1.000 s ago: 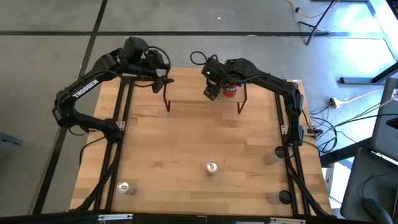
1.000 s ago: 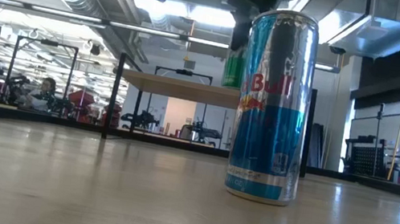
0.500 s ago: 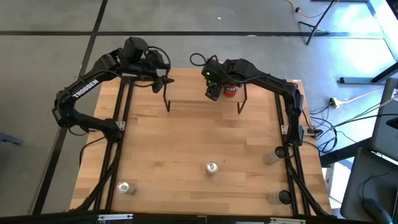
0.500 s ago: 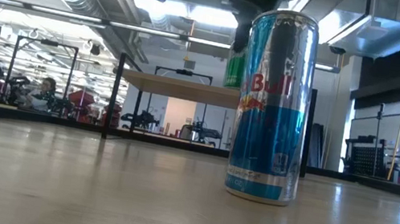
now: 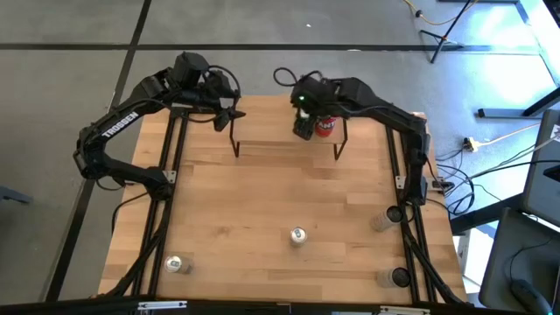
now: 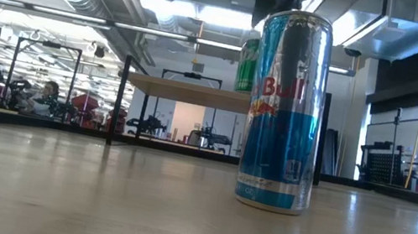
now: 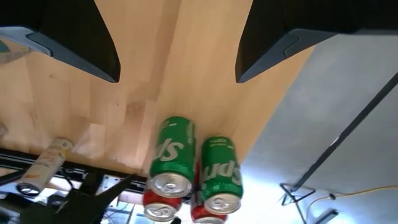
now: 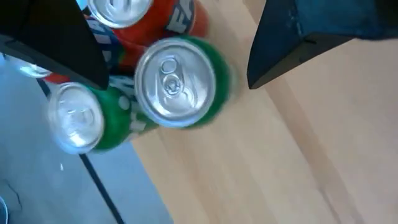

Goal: Place canned beverage on shelf
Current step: Put the right blue soda can on the shelf, then put the blue soda can on the shelf aligned with the other blue soda can

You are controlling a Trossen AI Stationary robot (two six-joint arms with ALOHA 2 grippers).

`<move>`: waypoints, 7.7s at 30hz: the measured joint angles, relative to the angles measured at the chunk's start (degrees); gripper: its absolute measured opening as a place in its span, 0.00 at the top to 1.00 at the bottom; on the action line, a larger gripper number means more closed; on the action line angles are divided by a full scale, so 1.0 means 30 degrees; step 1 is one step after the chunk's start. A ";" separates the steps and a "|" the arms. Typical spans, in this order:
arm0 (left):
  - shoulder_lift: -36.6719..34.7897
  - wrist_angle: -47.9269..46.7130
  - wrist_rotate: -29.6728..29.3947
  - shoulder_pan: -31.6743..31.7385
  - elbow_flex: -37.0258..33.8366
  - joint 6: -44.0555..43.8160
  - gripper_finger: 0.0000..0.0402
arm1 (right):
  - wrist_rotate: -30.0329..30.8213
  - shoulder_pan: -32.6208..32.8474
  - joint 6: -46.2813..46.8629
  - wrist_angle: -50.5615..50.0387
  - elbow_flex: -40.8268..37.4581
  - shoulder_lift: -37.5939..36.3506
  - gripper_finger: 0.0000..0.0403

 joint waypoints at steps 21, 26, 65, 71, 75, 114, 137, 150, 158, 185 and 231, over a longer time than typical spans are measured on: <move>0.0092 0.1687 -0.3193 -1.0869 -0.1276 -0.6349 0.22 | -0.1555 1.0131 0.5041 0.3128 -0.8810 -0.7543 0.09; 0.0102 0.5625 -0.4682 -1.4250 -0.3991 -0.8715 0.22 | -0.0959 1.3317 0.7520 0.8867 -1.4738 -1.0025 0.09; 1.0098 2.0651 -1.1031 -1.9811 -0.7480 -0.8414 0.22 | -0.0222 1.9464 1.6567 1.2656 -2.0608 -1.0004 0.09; 1.0833 2.0852 -0.9836 -1.9648 -0.7444 -0.8569 0.22 | 0.0069 1.9456 1.6465 1.2646 -2.0608 -1.0004 0.09; 1.1845 2.1881 -0.9819 -1.9723 -0.7490 -0.8605 0.22 | 0.0211 1.9460 1.6367 1.2508 -2.0608 -1.0004 0.09; 0.0131 1.4418 -1.3370 -1.0708 -0.7475 -1.0165 0.50 | 0.4730 1.5503 1.4051 0.8097 -2.0579 -1.3546 0.09; 0.4813 2.0642 -0.6436 -0.4401 -0.7468 -0.8485 0.49 | 0.3450 1.0472 0.9979 0.7022 -2.0579 -1.3560 0.09; 0.6526 1.1256 -0.6245 -0.3089 -0.0376 -0.5831 0.49 | 0.2914 0.9082 0.9391 0.7101 -2.0586 -1.3552 0.09; 1.0038 0.9838 -0.5479 -0.1968 0.3231 -0.4981 0.49 | 0.1918 0.7197 0.8421 0.7102 -2.0586 -1.3552 0.09; 1.0439 0.9332 -0.6437 -0.2201 0.3330 -0.5490 0.27 | 0.1734 0.7158 0.8415 0.7102 -2.0586 -1.3552 0.09; 0.0321 -0.8461 -0.6280 -2.6451 0.0179 -2.6149 0.30 | -0.1316 1.0463 0.7988 1.3365 -2.0601 -1.1552 0.09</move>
